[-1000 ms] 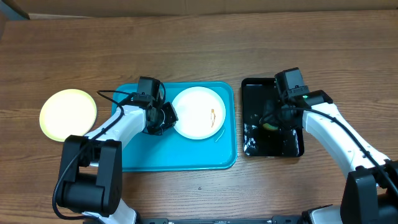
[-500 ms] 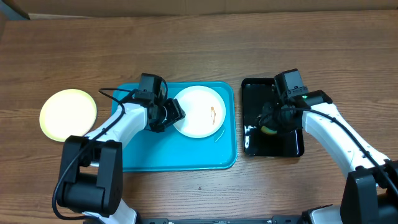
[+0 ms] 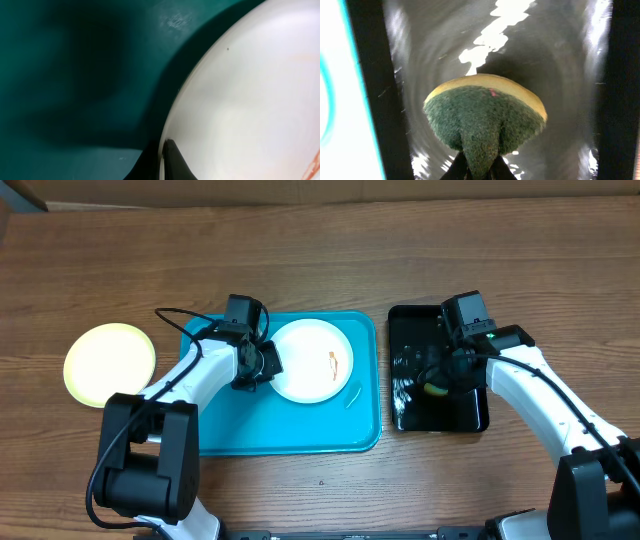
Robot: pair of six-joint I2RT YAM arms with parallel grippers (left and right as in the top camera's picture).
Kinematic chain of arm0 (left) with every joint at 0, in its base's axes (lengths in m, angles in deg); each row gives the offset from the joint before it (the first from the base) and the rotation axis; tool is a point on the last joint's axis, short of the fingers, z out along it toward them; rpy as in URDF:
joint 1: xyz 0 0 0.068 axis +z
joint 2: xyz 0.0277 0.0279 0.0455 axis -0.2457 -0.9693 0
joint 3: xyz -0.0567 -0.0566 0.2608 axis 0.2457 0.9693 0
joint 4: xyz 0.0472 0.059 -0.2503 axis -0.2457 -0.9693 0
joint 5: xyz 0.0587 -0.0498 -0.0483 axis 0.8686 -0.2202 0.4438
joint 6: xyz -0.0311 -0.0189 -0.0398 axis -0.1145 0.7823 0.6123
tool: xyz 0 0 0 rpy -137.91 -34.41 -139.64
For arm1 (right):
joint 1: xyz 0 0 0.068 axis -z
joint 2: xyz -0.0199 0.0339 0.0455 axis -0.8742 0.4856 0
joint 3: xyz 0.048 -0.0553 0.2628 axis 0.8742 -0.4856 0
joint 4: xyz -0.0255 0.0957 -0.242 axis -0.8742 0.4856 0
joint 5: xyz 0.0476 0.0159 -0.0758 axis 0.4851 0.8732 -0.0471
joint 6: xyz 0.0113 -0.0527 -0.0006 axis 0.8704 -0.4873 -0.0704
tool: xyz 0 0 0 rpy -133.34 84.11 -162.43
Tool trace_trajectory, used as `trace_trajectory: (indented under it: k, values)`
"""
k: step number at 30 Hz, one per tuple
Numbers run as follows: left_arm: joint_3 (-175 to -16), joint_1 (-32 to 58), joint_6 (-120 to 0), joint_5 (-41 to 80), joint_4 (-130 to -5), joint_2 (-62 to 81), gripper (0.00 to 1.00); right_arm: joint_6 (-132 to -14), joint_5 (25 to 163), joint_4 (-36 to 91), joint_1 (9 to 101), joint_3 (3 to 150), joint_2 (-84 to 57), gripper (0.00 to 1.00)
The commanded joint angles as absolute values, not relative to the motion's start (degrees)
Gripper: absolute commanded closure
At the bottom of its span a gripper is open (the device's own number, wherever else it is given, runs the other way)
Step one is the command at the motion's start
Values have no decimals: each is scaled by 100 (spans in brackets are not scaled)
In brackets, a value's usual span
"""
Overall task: Clean dirty plates on tray and stack at the side
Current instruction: 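Lift the sponge and carry it left over the white plate, right gripper, then scrub the white plate with the sponge in the right gripper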
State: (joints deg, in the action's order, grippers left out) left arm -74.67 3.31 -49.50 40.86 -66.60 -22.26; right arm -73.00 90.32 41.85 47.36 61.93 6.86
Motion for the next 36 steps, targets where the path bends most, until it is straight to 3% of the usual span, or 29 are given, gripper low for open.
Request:
trace_trajectory:
  k: [1,7,14,28,36]
  values:
    - [-7285,285,-4327,4704,-6949,-2503,96,-7743,10162,4183,4708,6189,692,96]
    - [-7255,283,-4310,4283,-7080,-2501,96,-7571,10035,3956,4712,6197,690,96]
    - [-7028,252,-4098,4261,-6883,-2501,96,-7394,11235,3211,4411,6206,692,96]
    - [-6669,-84,-3685,3937,-6343,-2501,96,-7042,7707,1654,2376,6206,1140,96]
    - [-6669,-231,-3691,3983,-6252,-2501,96,-7394,7386,640,2245,6206,1884,96]
